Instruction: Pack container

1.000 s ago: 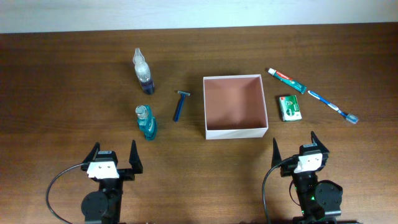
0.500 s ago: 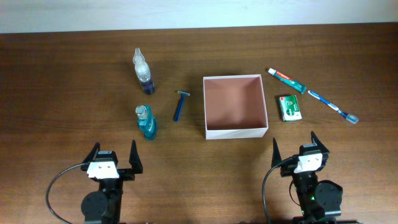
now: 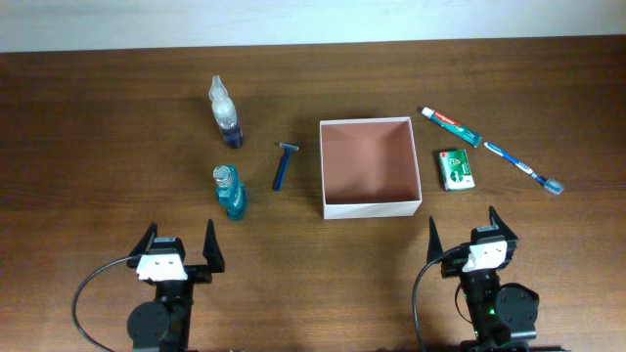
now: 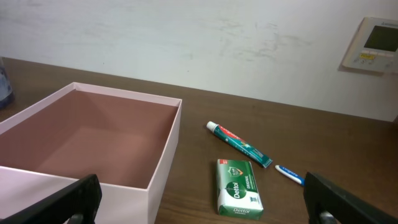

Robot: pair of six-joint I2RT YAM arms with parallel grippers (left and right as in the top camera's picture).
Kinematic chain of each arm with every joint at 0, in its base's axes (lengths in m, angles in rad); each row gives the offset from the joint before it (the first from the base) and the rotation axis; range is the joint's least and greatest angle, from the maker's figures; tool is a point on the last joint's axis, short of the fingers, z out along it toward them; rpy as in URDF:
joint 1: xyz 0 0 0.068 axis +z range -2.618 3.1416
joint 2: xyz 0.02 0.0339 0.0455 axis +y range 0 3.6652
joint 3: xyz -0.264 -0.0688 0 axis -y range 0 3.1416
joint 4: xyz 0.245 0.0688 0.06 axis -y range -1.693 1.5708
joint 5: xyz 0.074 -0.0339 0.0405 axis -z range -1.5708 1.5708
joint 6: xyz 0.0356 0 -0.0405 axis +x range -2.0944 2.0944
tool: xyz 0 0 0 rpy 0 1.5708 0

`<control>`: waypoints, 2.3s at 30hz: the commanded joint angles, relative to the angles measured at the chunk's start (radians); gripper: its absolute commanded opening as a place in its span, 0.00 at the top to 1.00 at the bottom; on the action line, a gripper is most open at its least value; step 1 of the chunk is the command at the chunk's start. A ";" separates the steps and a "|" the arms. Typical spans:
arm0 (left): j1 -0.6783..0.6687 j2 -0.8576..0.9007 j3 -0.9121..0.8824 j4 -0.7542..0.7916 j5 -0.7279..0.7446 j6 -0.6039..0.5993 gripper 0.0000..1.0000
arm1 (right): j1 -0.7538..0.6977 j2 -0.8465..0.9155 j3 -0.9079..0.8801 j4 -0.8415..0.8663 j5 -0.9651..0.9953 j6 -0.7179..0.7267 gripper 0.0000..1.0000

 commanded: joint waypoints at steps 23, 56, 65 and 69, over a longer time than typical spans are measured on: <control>0.006 0.521 0.765 0.013 0.127 0.291 0.01 | 0.010 -0.010 -0.005 -0.007 0.009 0.001 0.01; -0.026 1.279 1.385 -0.850 0.424 0.121 0.01 | 0.010 -0.010 -0.005 -0.006 0.009 0.001 0.01; -0.207 1.369 1.425 -1.043 0.039 -0.039 0.00 | 0.010 -0.010 -0.005 -0.006 0.009 0.001 0.01; -0.219 1.435 1.427 -1.057 0.037 -0.099 0.00 | 0.010 -0.010 -0.005 -0.006 0.009 0.001 0.01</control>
